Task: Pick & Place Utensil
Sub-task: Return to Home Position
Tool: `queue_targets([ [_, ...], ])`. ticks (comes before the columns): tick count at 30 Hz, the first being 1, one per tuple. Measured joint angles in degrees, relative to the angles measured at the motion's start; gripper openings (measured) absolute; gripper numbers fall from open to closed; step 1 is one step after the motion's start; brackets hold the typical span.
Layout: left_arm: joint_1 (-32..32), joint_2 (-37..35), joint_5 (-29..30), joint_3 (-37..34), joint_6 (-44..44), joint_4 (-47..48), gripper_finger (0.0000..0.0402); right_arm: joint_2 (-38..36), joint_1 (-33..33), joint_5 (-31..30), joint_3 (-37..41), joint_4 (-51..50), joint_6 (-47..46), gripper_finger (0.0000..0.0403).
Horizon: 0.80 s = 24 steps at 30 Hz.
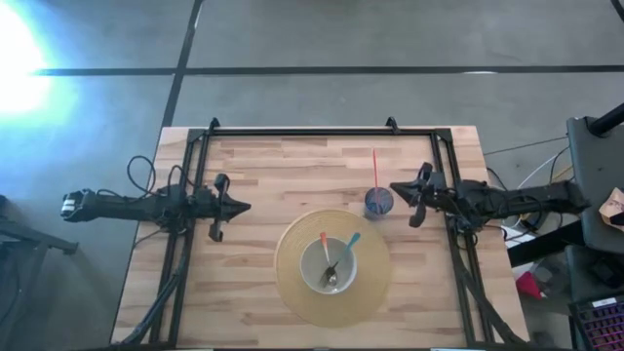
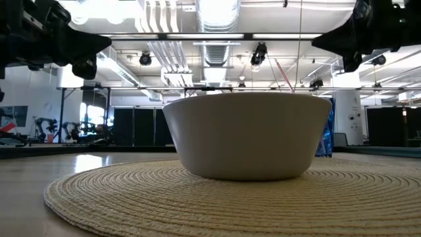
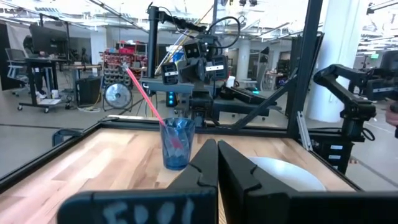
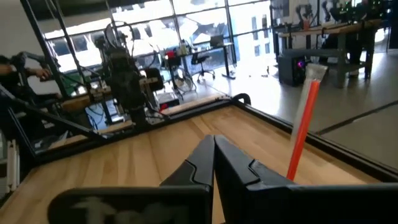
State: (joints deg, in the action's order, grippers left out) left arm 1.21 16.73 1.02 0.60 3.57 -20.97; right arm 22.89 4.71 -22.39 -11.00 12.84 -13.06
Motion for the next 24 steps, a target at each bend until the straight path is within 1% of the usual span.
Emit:
queue_targets([
  [8,0.0,0.0,0.0,0.0,0.1,0.6,0.0000,-8.3,0.0,0.6,2.3,-0.2,1.3,0.0008],
  [16,0.0,0.0,0.1,0.0,0.1,0.6,0.0000,-11.8,0.0,5.3,7.5,-0.1,0.1,0.0008],
  [19,0.0,0.0,0.1,0.0,0.1,0.6,0.0000,-12.8,0.0,8.5,10.1,1.1,0.0,0.0008],
  [24,0.0,0.0,0.1,0.0,0.1,0.6,0.0000,-13.2,0.0,12.3,10.5,0.2,0.8,0.0008],
])
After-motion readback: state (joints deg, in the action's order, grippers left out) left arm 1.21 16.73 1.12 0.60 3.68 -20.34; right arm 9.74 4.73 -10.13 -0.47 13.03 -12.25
